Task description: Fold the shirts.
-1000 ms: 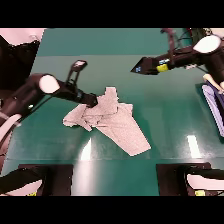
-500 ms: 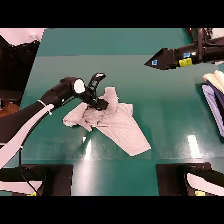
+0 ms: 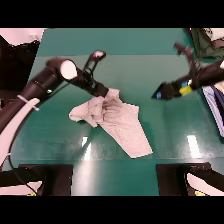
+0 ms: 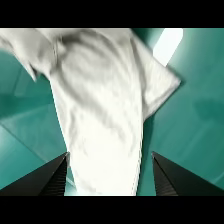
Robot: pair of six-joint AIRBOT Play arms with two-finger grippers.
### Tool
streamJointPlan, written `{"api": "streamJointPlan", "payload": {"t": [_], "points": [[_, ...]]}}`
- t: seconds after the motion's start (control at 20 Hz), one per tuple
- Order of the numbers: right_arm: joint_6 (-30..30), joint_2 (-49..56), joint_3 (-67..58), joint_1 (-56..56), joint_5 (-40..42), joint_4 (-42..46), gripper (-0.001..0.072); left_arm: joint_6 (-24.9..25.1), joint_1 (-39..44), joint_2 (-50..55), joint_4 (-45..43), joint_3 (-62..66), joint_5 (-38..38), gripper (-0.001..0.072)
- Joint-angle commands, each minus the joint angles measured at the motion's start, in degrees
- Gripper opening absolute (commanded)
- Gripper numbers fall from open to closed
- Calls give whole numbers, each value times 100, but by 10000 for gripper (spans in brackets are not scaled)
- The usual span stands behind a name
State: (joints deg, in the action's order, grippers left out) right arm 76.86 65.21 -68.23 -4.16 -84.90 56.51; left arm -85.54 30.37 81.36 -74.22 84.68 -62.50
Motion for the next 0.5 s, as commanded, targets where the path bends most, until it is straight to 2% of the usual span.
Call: {"api": "streamJointPlan", "payload": {"t": [0.0,0.15,0.2,0.45], "points": [[28,-354,1808,4,306,203,573,197,4,-476,-66,448,-105,24],[26,-468,2898,0,664,197,571,195,4,-579,-61,452,-151,25],[26,-481,3128,-44,737,177,546,195,4,-579,-61,452,-175,25],[35,-483,3711,-575,1327,149,529,192,4,-579,-59,452,-179,25]]}}
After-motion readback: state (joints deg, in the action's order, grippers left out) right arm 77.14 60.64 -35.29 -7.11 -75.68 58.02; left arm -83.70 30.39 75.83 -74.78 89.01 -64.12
